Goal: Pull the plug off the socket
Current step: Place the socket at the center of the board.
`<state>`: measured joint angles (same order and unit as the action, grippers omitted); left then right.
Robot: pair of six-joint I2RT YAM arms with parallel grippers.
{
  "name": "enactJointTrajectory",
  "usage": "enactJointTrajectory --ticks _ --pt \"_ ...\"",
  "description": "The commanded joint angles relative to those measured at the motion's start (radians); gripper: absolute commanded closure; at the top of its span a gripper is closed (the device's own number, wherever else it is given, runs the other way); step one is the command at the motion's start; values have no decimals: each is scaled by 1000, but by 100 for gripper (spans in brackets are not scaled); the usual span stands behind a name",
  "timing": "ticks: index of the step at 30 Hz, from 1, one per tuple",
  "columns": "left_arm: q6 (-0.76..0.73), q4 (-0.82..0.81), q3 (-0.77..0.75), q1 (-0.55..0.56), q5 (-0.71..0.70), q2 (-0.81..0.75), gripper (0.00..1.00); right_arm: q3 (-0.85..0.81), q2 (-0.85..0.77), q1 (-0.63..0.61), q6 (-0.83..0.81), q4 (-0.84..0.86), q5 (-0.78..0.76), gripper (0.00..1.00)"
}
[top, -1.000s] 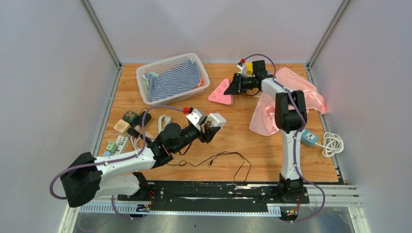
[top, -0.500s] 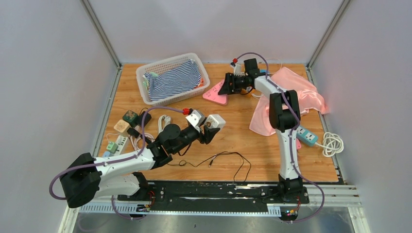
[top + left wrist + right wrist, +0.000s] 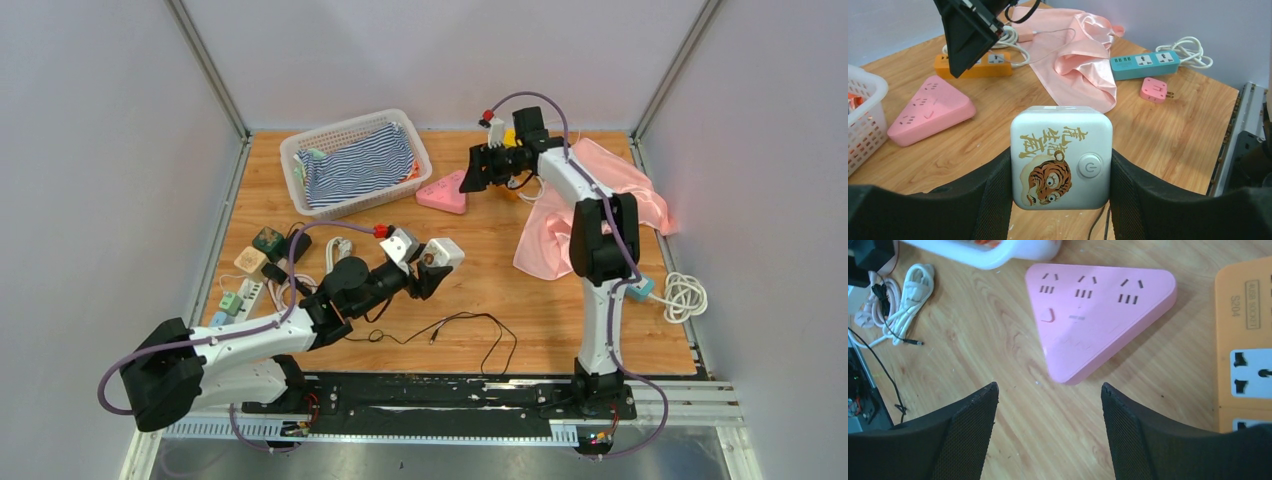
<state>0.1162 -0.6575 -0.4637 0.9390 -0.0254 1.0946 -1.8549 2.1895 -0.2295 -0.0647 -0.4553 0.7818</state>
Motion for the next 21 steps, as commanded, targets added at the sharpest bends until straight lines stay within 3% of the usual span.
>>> enactJointTrajectory --ticks 1,5,10,15,21 --pt "32 -53 2 -15 71 2 100 115 -154 14 -150 -85 34 24" --pt "123 -54 -21 -56 186 64 100 260 -339 29 -332 -138 124 24" --pt "309 -142 -52 -118 368 211 100 394 -583 33 -576 -324 158 24" --pt "588 -412 -36 -184 483 394 100 589 -855 36 -661 -344 182 24" --pt "961 -858 -50 -192 558 642 100 793 -1152 33 -733 -327 312 20"
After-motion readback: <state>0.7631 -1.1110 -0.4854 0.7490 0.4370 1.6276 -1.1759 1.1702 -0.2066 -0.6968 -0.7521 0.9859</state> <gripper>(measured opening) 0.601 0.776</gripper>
